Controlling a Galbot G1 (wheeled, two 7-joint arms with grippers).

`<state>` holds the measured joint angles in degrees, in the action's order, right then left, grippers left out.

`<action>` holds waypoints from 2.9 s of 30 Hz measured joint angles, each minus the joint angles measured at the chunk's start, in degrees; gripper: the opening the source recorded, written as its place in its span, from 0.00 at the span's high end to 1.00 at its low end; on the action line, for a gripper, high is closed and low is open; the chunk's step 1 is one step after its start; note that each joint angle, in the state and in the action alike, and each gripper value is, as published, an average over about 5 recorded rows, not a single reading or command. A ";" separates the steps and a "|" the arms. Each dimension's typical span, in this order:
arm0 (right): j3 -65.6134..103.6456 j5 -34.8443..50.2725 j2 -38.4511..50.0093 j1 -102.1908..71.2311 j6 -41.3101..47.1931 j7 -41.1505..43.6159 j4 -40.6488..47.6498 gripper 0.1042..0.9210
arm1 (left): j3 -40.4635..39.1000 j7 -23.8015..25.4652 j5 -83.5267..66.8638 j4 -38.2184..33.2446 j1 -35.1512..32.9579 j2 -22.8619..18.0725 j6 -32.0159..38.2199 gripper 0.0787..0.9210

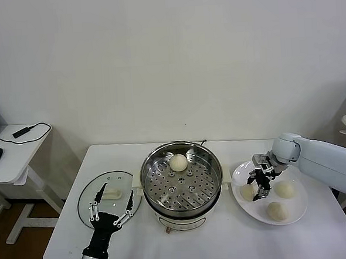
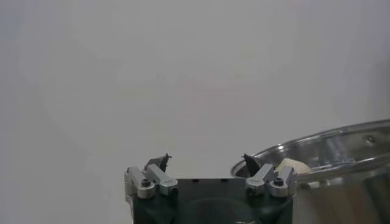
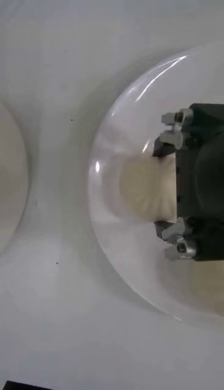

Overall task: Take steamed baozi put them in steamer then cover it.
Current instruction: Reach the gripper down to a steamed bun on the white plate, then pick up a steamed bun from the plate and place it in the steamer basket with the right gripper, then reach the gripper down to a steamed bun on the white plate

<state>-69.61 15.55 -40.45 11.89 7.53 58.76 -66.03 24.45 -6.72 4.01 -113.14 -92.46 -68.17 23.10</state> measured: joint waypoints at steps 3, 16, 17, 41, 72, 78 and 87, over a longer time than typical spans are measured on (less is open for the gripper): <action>-0.87 0.19 0.43 2.13 -0.12 0.78 -0.93 0.30 | -0.11 -0.02 -0.03 -0.15 0.18 0.08 -0.09 0.12; -10.64 6.63 -4.86 25.16 -0.17 10.89 -6.79 0.30 | -1.31 -0.24 0.68 -0.80 0.56 0.40 -0.10 0.12; -11.29 7.66 -5.84 26.89 0.11 11.24 -7.50 0.30 | -1.39 -0.25 0.71 -0.91 0.54 0.42 -0.08 0.12; -22.03 26.71 -34.38 33.01 10.97 -1.77 -10.04 0.31 | -2.69 -0.95 1.13 -0.49 1.45 0.76 0.91 0.12; -23.03 27.71 -41.21 27.35 13.23 -8.73 -6.11 0.13 | -2.24 -1.21 1.05 0.31 1.54 0.77 0.88 0.12; -21.07 25.27 -37.16 29.09 12.65 -6.30 -8.70 0.12 | -2.10 -1.21 1.08 0.12 1.27 0.52 0.77 0.12; -17.67 18.27 -22.64 33.88 8.77 2.62 -14.28 0.12 | -2.19 -1.20 1.50 0.15 1.28 0.54 0.63 0.12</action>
<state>-87.28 33.82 -63.09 45.77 16.30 61.38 -80.30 22.26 -7.92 5.50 -112.99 -91.18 -67.63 23.72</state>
